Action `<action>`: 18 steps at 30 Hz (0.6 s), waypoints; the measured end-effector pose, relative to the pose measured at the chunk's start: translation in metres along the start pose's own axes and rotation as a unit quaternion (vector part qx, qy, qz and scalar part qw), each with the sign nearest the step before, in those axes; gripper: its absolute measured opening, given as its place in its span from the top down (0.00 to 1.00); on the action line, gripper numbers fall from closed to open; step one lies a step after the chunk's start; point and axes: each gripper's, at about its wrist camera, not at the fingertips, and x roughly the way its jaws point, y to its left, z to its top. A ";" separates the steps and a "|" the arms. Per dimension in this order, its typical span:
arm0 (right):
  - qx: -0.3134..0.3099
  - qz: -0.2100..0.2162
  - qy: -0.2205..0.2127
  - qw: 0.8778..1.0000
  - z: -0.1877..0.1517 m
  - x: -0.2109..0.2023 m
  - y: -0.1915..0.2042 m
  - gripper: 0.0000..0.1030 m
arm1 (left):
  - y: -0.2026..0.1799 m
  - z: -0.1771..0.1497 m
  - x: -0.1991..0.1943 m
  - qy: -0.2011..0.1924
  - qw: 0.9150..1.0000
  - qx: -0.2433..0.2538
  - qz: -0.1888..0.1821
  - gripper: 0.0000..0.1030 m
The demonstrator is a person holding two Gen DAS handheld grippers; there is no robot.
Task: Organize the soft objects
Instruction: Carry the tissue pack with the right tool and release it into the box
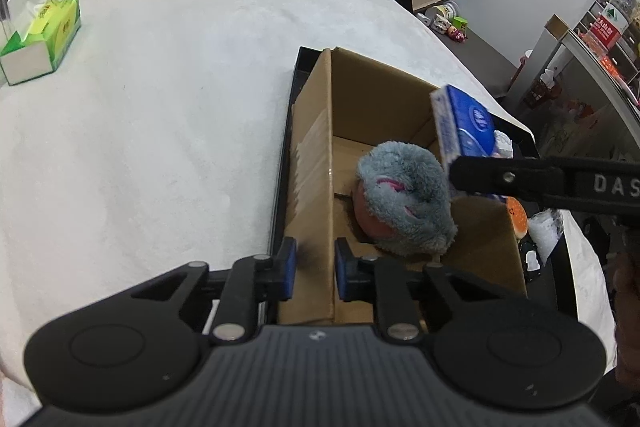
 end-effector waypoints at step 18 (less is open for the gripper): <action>0.003 0.029 0.017 0.999 -0.004 -0.012 -0.007 0.44 | 0.002 0.006 0.002 0.002 1.000 -0.006 0.008 0.82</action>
